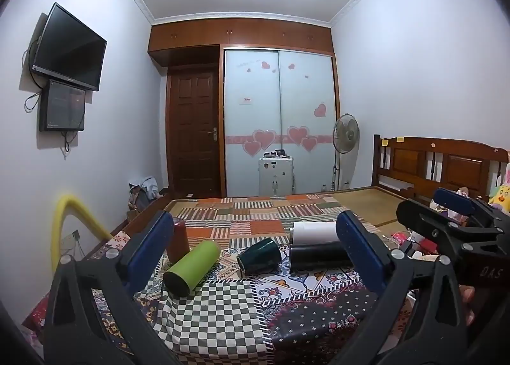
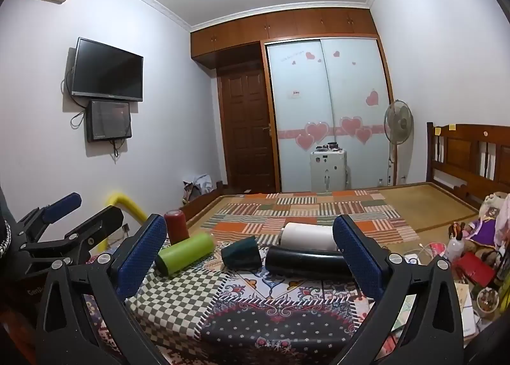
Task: Flip cup upright
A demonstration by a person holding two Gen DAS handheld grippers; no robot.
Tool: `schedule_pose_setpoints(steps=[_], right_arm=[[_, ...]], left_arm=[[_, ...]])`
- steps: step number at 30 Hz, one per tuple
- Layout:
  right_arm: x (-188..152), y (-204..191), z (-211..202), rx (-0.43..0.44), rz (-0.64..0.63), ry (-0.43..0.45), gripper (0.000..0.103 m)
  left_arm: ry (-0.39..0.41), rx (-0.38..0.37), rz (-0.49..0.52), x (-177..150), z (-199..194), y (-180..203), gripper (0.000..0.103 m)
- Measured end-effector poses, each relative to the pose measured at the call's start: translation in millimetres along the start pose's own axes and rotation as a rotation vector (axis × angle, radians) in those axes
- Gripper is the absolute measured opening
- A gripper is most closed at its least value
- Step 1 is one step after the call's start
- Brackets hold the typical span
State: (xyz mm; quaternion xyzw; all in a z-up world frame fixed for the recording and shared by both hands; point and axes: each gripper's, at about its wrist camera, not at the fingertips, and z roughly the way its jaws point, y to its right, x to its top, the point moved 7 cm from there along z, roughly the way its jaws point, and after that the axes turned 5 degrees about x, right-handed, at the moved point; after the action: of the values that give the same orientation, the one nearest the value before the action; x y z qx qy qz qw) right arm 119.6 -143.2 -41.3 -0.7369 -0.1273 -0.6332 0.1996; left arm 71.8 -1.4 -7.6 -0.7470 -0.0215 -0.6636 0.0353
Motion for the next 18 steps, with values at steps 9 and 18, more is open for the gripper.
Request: schedule_pose_setpoints(steps=[9, 18], right_arm=[[0.4, -0.8, -0.3, 0.000, -0.007, 0.004, 0.103], [-0.4, -0.3, 1.3, 0.001, -0.010, 0.007, 0.103]], left_arm=[[0.018, -0.005, -0.008, 2.2, -2.8, 0.6, 0.103], [0.021, -0.003, -0.001, 0.9, -6.0, 1.7, 0.103]])
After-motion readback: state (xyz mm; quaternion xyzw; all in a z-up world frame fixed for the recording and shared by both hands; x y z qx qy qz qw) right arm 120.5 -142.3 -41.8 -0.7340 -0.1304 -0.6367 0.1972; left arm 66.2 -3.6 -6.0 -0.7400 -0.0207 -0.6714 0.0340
